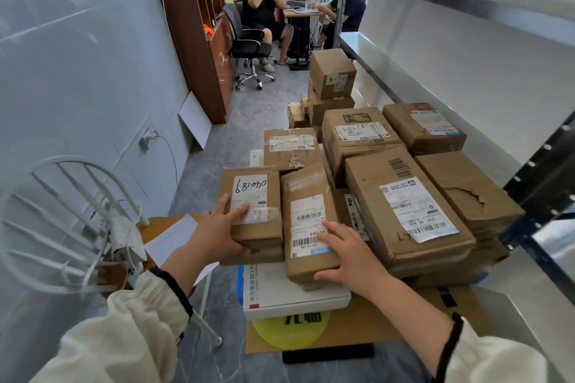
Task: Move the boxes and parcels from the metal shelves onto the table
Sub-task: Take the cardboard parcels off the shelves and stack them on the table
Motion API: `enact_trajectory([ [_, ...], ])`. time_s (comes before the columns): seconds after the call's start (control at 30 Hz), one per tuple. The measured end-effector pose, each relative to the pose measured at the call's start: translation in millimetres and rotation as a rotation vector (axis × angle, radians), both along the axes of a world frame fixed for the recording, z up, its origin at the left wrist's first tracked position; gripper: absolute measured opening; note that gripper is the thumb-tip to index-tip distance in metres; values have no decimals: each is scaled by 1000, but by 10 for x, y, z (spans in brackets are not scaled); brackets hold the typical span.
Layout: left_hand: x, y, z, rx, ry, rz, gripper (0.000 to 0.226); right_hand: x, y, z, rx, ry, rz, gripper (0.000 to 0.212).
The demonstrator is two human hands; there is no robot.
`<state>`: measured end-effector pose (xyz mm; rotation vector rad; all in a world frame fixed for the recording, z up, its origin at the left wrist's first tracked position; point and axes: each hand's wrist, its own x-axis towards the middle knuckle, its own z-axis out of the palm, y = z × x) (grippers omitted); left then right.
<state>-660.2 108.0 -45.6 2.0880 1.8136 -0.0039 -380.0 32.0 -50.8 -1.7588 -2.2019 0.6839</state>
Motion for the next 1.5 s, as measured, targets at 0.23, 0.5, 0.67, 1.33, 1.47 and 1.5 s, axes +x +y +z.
enact_trajectory([
  [0.23, -31, -7, 18, 0, -44, 2, 99, -10, -45, -140, 23, 117, -28, 75],
  [0.5, -111, -11, 28, -8, -31, 8, 99, -25, -52, -265, -49, 254, -50, 67],
  [0.67, -60, 11, 54, 3, 19, -27, 99, 29, -29, -270, -52, 209, -29, 64],
  [1.33, 109, 7, -9, 12, 5, -64, 98, 136, -116, -137, 91, -22, -6, 45],
  [1.47, 114, -19, 9, 18, 31, -64, 103, 107, -126, -101, 94, -50, -20, 48],
  [1.5, 113, -21, 17, 16, 33, -63, 105, 100, -129, -92, 94, -58, -20, 48],
])
